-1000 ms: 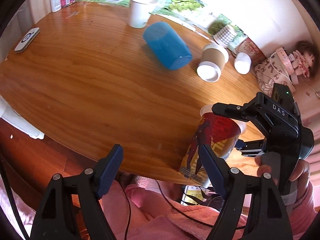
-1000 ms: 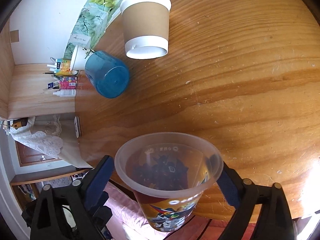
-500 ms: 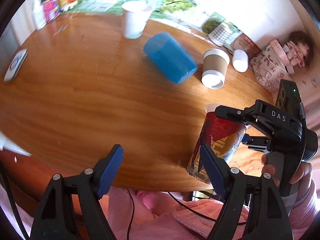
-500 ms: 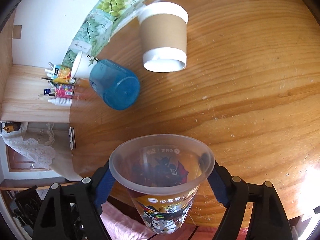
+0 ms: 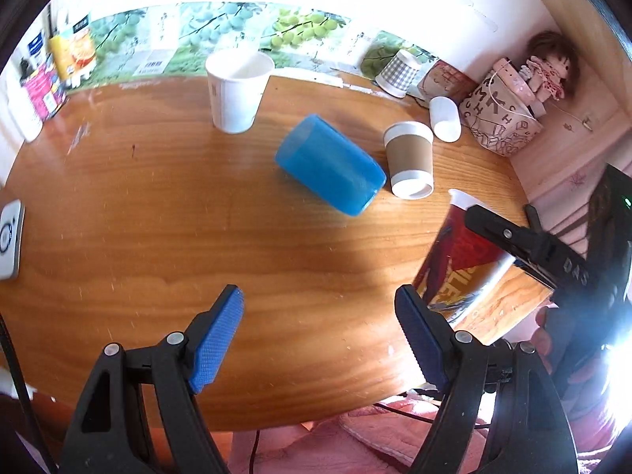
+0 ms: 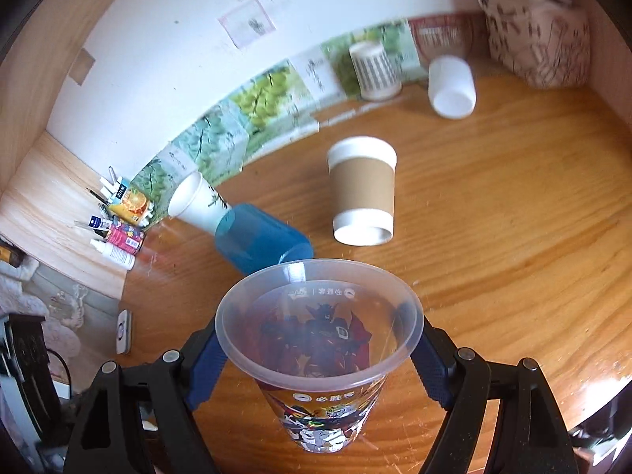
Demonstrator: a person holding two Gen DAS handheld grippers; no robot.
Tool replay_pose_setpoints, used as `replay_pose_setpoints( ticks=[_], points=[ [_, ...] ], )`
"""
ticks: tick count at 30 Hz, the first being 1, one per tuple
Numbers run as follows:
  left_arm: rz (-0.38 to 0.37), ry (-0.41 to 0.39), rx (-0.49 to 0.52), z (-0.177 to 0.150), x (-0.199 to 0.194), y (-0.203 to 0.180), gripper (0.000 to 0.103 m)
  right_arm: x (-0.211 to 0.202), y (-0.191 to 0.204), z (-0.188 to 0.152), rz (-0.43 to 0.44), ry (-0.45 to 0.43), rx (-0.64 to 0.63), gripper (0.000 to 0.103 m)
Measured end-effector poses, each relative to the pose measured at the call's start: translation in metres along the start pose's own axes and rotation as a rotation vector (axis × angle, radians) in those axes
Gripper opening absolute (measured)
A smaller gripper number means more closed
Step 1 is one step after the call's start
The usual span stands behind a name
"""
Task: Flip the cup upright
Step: 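Carry the upright cup with the right gripper and lower it onto the desk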
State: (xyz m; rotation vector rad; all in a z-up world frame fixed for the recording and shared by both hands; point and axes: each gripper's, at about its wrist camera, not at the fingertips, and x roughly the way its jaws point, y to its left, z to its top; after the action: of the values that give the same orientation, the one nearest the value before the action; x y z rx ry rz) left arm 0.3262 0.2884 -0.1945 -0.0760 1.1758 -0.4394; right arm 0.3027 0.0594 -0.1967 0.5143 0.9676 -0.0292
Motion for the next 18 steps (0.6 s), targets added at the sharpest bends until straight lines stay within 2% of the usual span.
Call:
replay_pose_setpoints(
  ticks=[7,10,15,18],
  points=[
    [-0.012,-0.018,0.071,0.016,-0.004,0.010,0.082,-0.019,0.021,-0.015,-0.096,-0.211,-0.120,0.082],
    [-0.011,-0.009,0.098,0.021,-0.003,0.012,0.082,-0.022,0.027,-0.023,-0.110,-0.292,-0.155,0.082],
    [-0.019,-0.019,0.152,0.024,-0.005,0.011,0.082,-0.017,0.040,-0.035,-0.136,-0.379,-0.227,0.082],
    [-0.018,-0.012,0.166,0.025,-0.004,0.012,0.082,-0.008,0.046,-0.040,-0.154,-0.393,-0.254,0.082]
  ],
)
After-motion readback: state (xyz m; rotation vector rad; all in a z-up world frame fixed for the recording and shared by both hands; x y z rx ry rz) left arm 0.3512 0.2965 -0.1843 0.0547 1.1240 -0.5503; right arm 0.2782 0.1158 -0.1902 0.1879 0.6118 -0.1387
